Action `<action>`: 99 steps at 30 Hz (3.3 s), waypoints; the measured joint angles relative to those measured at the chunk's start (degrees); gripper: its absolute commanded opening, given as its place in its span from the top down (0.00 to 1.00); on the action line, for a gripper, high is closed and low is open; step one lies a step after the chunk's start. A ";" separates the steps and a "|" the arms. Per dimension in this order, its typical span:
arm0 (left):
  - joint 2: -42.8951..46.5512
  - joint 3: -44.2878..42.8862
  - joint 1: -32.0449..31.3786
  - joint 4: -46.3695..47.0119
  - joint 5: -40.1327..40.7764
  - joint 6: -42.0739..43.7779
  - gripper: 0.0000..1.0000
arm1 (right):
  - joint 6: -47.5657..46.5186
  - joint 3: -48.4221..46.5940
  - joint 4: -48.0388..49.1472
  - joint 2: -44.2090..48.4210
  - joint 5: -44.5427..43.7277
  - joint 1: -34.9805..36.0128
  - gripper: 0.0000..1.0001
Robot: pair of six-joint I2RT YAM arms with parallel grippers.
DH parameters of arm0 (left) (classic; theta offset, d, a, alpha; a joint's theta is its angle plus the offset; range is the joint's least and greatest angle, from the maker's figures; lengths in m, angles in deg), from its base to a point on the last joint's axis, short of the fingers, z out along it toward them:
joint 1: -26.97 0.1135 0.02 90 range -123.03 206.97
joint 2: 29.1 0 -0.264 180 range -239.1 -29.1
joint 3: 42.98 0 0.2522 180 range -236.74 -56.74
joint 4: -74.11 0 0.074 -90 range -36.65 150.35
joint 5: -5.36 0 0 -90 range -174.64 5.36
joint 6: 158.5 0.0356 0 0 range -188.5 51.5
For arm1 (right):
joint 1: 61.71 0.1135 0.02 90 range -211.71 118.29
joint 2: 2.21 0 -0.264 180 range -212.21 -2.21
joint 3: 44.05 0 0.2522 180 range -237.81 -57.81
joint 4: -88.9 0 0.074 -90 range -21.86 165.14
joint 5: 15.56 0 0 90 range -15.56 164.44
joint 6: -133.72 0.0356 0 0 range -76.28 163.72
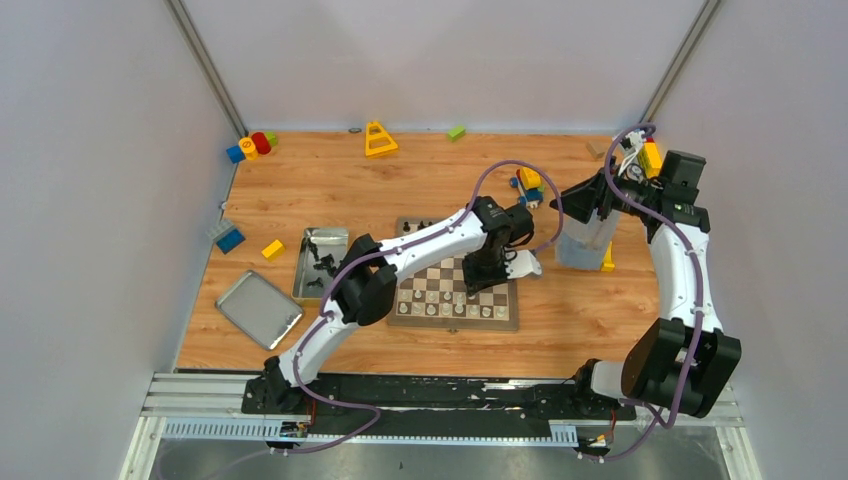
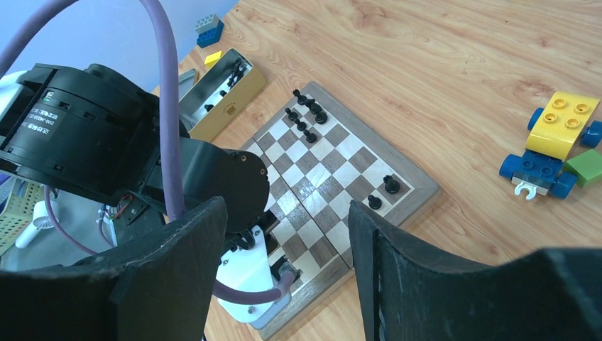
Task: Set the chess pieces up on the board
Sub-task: Place the chess piece on the chessboard.
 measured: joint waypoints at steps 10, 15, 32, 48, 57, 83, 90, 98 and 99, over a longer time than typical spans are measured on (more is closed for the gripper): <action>-1.36 -1.66 -0.66 -1.14 1.20 -0.02 0.93 | -0.24 0.33 0.07 0.02 0.52 -0.04 0.35; -2.21 -2.47 -0.74 -1.22 1.57 -0.02 0.92 | -0.39 0.85 0.04 0.02 0.83 -0.24 0.35; -3.32 -3.52 -1.36 -1.40 2.40 -0.09 0.87 | -0.66 0.87 0.04 0.02 1.03 -0.26 0.35; -3.78 -3.72 -1.73 -1.33 2.89 -0.50 0.69 | -0.92 0.92 0.04 0.02 1.38 -0.26 0.35; -3.98 -3.74 -1.77 -1.27 2.91 -0.72 0.70 | -1.03 0.92 0.04 0.02 1.40 -0.26 0.35; -4.31 -4.68 -2.08 -1.44 1.73 -1.44 0.72 | -1.01 0.94 0.07 0.02 2.47 -0.26 0.35; -4.33 -5.01 -2.08 -1.49 2.21 -1.81 0.65 | -1.01 0.94 0.07 0.02 2.58 -0.26 0.35; -4.20 -5.14 -2.08 -1.27 4.74 -1.97 0.62 | -0.98 0.94 0.07 0.02 2.91 -0.26 0.34; -4.04 -5.14 -2.08 -1.22 5.42 -1.97 0.62 | -0.90 0.94 0.07 0.02 2.93 -0.26 0.34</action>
